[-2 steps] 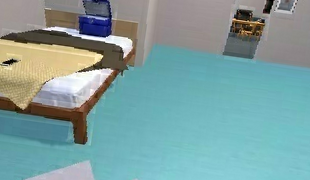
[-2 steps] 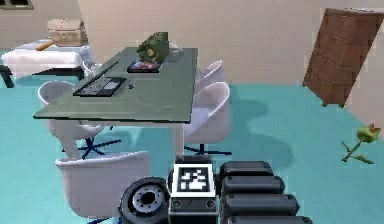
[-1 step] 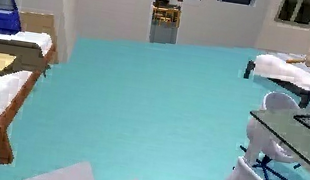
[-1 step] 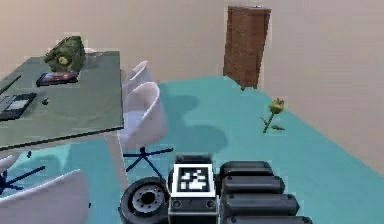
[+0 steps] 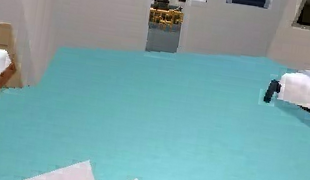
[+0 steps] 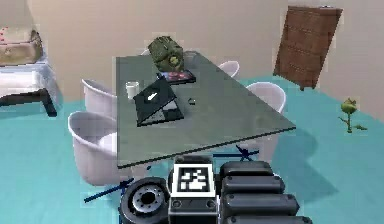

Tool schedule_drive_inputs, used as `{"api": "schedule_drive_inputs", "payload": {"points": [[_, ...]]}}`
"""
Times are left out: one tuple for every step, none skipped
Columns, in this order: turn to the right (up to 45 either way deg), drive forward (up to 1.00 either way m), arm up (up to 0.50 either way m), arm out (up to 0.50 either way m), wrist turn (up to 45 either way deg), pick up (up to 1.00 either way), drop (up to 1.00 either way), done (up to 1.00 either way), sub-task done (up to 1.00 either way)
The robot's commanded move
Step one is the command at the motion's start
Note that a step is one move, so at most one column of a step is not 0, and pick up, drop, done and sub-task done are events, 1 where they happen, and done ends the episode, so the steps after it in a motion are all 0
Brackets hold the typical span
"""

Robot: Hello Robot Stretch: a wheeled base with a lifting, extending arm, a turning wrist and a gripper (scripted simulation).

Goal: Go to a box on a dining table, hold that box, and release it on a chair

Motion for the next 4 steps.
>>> {"api": "schedule_drive_inputs", "payload": {"points": [[0.0, 1.00, 0.00, 0.00, 0.0, 0.00, 0.00, 0.00, 0.00], [0.0, 1.00, 0.00, 0.00, 0.0, 0.00, 0.00, 0.00, 0.00], [0.0, 1.00, 0.00, 0.00, 0.0, 0.00, 0.00, 0.00, 0.00], [0.0, 1.00, 0.00, 0.00, 0.0, 0.00, 0.00, 0.00, 0.00]]}}
